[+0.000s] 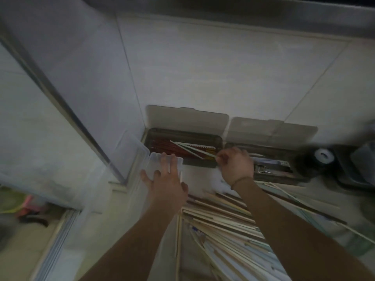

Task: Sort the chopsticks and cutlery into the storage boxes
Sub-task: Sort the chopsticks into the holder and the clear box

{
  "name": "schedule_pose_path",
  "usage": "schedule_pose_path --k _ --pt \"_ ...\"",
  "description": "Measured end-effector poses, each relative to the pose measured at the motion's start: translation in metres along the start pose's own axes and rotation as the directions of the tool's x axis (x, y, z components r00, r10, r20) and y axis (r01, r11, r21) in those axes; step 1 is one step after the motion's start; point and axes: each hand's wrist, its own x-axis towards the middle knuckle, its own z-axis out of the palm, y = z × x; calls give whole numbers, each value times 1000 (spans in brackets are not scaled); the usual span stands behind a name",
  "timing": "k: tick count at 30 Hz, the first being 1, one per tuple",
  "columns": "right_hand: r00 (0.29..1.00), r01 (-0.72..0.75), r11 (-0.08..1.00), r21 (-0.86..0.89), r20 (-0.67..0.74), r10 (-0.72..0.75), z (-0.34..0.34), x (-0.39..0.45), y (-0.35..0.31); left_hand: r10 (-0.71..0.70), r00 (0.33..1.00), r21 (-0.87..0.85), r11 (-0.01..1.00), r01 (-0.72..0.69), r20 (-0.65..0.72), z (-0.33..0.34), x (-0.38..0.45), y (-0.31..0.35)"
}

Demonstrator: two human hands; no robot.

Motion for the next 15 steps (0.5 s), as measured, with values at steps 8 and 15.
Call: schedule_pose_path --k 8,15 --pt "993 67 997 -41 96 -63 20 16 -3 -7 1000 -24 1000 7 -1 1 -1 1" --pt "973 66 998 21 -221 -60 -15 -44 82 0 1000 -30 1000 0 1 4 1 2"
